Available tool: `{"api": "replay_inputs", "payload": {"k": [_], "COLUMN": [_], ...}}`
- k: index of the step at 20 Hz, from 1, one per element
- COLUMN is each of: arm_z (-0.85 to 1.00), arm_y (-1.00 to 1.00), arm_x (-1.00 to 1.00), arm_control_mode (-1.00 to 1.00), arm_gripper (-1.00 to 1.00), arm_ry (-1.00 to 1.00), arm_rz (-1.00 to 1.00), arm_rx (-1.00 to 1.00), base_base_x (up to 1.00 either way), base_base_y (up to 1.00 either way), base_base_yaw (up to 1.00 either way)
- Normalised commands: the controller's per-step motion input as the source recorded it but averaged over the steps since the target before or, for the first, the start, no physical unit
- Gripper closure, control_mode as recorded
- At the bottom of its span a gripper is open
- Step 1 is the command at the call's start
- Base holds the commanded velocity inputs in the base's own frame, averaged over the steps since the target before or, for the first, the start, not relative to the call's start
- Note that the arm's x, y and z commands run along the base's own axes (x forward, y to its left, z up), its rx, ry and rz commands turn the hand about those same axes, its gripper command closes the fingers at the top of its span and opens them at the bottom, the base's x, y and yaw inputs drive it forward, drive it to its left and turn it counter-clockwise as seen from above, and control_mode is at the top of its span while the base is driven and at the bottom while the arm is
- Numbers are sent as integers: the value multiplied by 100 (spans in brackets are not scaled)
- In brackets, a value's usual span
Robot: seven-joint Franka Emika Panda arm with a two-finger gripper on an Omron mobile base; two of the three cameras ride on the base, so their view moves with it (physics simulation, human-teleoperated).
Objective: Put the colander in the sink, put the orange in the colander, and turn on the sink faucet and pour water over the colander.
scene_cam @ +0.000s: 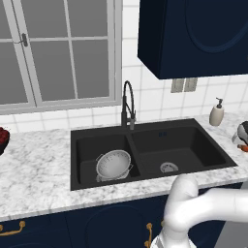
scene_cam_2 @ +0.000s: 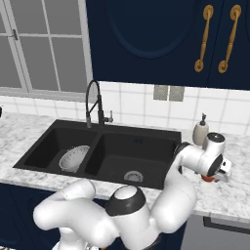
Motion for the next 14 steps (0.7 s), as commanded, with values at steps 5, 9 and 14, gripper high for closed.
{"api": "replay_inputs", "payload": {"k": [5,9,14], "arm_z": [-8,-11,-16], "arm_y": [-24,-7,0], "arm_x": [12,4,9], "arm_control_mode": [-100,-100,-100], "arm_gripper": [-100,-100,100], "arm_ry": [0,0,-1], "arm_rz": [0,0,0], "arm_rx": [0,0,0], "base_base_x": [0,0,0], "base_base_y": [0,0,0], "base_base_yaw": [0,0,0]}}
